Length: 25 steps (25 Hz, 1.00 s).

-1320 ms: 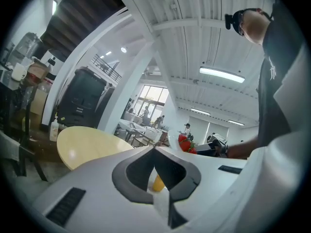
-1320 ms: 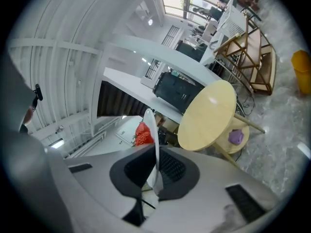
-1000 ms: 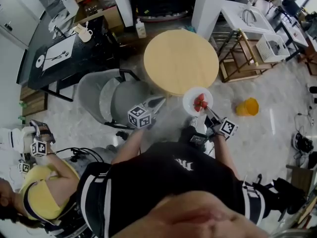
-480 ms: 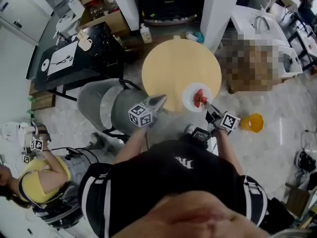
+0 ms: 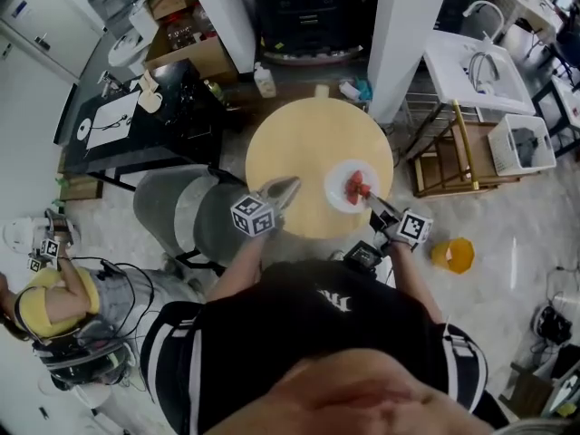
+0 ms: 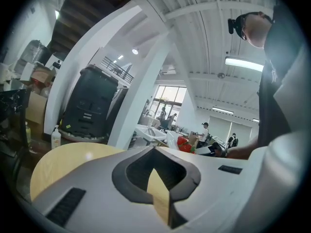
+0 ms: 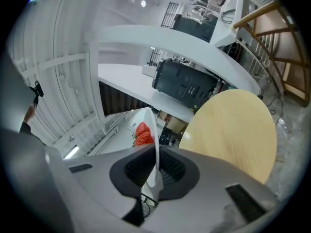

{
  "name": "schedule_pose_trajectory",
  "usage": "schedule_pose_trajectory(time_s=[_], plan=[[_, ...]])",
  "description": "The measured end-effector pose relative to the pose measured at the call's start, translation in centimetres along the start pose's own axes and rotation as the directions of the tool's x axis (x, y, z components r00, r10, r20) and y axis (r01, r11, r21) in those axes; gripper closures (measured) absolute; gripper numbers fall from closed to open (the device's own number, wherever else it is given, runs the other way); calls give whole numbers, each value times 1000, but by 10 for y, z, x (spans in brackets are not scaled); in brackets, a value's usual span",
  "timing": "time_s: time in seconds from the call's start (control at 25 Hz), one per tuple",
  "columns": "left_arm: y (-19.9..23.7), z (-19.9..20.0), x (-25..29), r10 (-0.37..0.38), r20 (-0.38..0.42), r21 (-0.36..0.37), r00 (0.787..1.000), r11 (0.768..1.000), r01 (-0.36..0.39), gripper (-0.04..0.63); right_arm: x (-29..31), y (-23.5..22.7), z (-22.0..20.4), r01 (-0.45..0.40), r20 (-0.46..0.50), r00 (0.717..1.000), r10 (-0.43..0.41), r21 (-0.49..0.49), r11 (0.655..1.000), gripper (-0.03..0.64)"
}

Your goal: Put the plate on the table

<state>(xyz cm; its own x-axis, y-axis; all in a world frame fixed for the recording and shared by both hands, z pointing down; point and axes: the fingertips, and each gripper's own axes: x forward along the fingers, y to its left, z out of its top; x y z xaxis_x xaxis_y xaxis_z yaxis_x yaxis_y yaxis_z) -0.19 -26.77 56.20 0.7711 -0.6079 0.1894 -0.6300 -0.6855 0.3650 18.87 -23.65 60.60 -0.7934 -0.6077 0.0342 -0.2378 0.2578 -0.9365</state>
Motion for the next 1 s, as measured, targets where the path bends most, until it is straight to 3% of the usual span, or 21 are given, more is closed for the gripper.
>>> schedule_pose_trajectory(time_s=[0.28, 0.52, 0.68, 1.0], plan=[[13, 11, 25, -3, -9, 13, 1000, 1000, 3, 594, 10, -15, 23, -32, -7, 999, 32, 16, 999, 609], [39, 13, 34, -41, -19, -15, 999, 999, 41, 594, 31, -17, 31, 8, 14, 1000, -8, 10, 1000, 609], [50, 19, 37, -93, -38, 8, 995, 996, 94, 594, 48, -12, 28, 25, 35, 999, -26, 19, 1000, 609], [81, 29, 32, -119, -36, 8, 992, 993, 119, 594, 79, -11, 23, 52, 33, 998, -53, 31, 998, 609]])
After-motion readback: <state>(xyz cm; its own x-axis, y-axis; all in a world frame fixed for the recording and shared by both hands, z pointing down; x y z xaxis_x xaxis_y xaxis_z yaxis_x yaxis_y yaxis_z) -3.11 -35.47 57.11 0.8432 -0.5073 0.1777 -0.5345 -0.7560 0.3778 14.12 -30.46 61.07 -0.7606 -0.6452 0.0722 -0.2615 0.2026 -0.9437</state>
